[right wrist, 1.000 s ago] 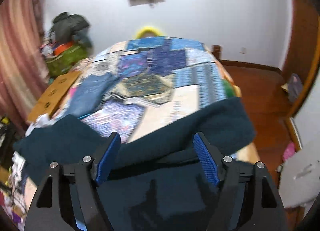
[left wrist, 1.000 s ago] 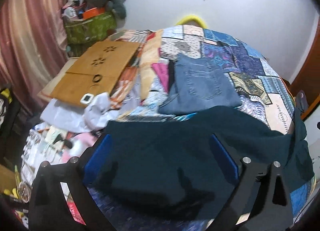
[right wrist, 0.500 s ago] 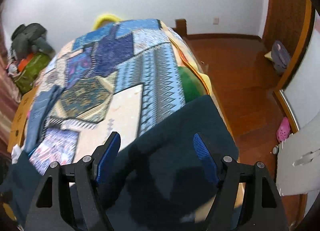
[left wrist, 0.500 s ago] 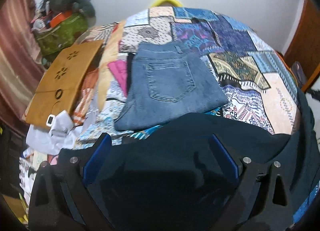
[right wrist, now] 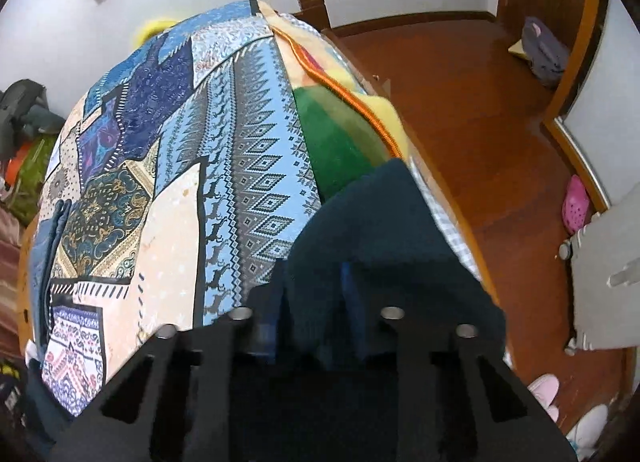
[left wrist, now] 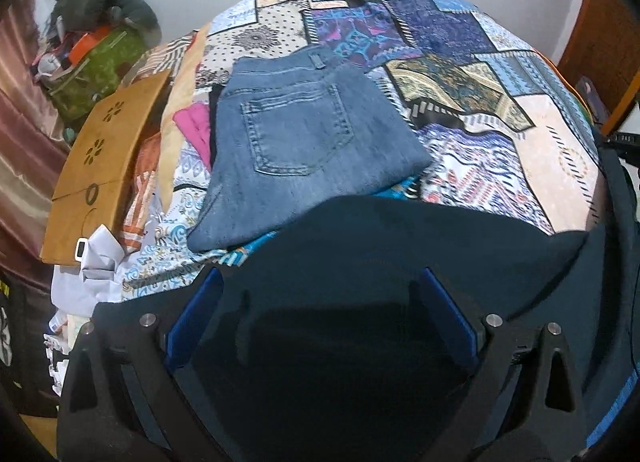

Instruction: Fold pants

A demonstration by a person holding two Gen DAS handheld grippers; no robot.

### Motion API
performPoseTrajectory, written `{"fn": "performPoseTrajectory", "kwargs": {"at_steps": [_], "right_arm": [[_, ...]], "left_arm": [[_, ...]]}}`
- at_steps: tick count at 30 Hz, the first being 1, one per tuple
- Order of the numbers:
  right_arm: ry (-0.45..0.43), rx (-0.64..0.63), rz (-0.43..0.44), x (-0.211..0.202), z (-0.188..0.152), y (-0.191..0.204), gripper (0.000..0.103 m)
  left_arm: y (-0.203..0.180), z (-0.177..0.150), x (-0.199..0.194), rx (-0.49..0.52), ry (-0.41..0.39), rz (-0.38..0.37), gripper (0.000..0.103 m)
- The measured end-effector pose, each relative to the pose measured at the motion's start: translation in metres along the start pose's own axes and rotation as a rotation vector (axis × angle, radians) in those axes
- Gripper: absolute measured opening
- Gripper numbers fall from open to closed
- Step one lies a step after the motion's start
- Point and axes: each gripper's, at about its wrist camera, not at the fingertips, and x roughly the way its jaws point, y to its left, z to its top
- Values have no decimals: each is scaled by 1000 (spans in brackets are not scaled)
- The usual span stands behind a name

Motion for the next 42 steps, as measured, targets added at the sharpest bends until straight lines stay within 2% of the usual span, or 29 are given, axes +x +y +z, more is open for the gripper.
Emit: {"fn": "performPoseTrajectory", "kwargs": {"at_steps": [2,9,12,15,19,23,26,29,32,36,38,42], "right_arm": [[-29,-5,22,-23,-4,-7,11],[-183,-33,71,-127,-29,-32,11],[-228,-53,86,-161,-40,-40,11],[-249,-55,92,-179,-56,-45,11],[-239,-66,34,-179,-85,-56,11],[-170,1,39,-163,-119,-79,14],[-131,32,19,-154,-144,-91,21],[-127,31,-7,-154,-162,-93,28],[-130,42,-26,-156,-173,-95,34],[-129,85,-21,-157,-178,-100,36],[-137,114,-18,-158,-177,-101,42],[-153,163,-13,-158,-175,-103,50]], "left_arm": [[-8,-3,-6,15,3,-19,99],[-48,-17,-30,89,-4,-60,99],[-63,-25,-42,103,-10,-93,99],[-73,-33,-50,108,-17,-109,99],[-80,-45,-58,109,-23,-107,99],[-74,-59,-65,99,-29,-89,99],[-60,-69,-73,87,-44,-63,99],[-40,-78,-81,62,-54,-38,99],[-18,-89,-88,33,-63,-21,99],[8,-105,-95,25,-68,14,99],[20,-116,-96,27,-62,27,99],[45,-136,-97,-42,-29,2,99]]}}
